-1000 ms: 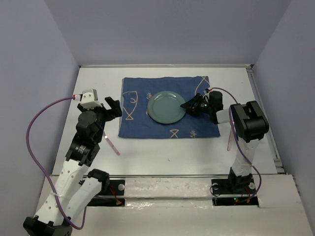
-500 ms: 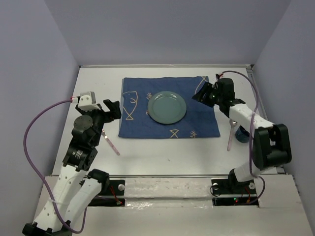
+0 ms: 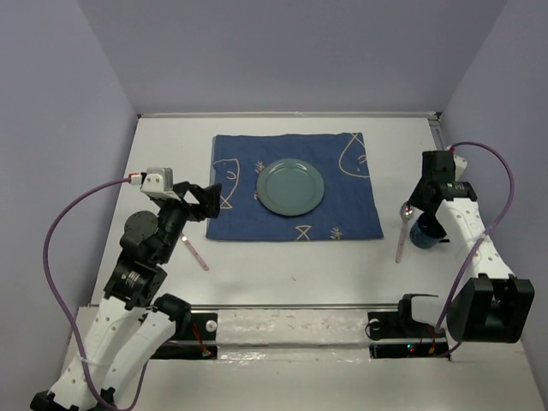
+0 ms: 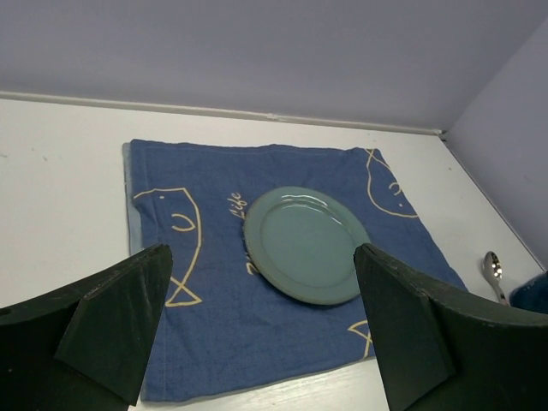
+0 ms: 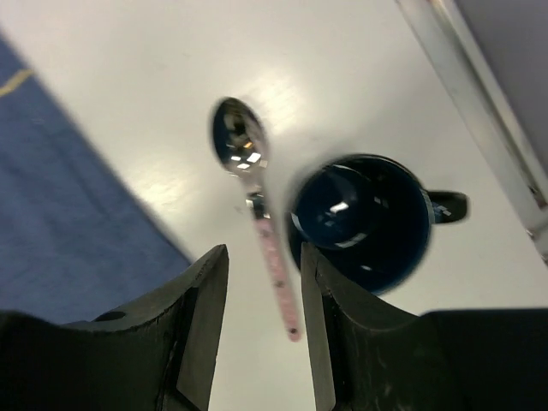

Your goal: Set the dinner table for one person

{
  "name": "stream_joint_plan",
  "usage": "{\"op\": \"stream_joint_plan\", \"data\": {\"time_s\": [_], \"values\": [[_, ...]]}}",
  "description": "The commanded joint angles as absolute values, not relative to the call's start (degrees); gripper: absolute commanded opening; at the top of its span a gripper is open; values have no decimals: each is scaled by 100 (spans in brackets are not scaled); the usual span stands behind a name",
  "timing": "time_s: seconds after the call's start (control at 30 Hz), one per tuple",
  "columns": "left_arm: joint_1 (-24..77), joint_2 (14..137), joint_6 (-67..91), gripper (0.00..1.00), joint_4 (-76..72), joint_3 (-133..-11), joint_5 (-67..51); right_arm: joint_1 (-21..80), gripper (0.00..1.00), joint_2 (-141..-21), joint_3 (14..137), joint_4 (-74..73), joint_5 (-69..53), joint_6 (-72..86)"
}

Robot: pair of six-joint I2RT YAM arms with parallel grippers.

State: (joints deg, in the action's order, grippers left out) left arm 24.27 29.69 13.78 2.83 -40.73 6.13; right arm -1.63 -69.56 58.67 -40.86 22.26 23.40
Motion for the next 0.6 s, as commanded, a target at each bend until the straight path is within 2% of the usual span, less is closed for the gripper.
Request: {"op": "stream_joint_plan", "data": {"time_s": [0.0,0.2,0.4,0.5,0.57], "values": [[2592,2769,1248,99,79,-4096,510,-491,46,-6970,5915,-4720,2743,2417],[2953,2619,1187,99,132,-4096,676,-615,46,-7487,6108,-4588,2102,2470],[3085,2531,1186,99,150,-4096,721,-676,43,-8094,6082,-4272,2215,2382],[3146,2557,1195,99,149,-4096,615,-729,36,-8235,6108,-4017,2144,2338],[3181,2601,1187,99,184,-4113,615,-790,27,-8305,6196,-3903,2310,2268]]}}
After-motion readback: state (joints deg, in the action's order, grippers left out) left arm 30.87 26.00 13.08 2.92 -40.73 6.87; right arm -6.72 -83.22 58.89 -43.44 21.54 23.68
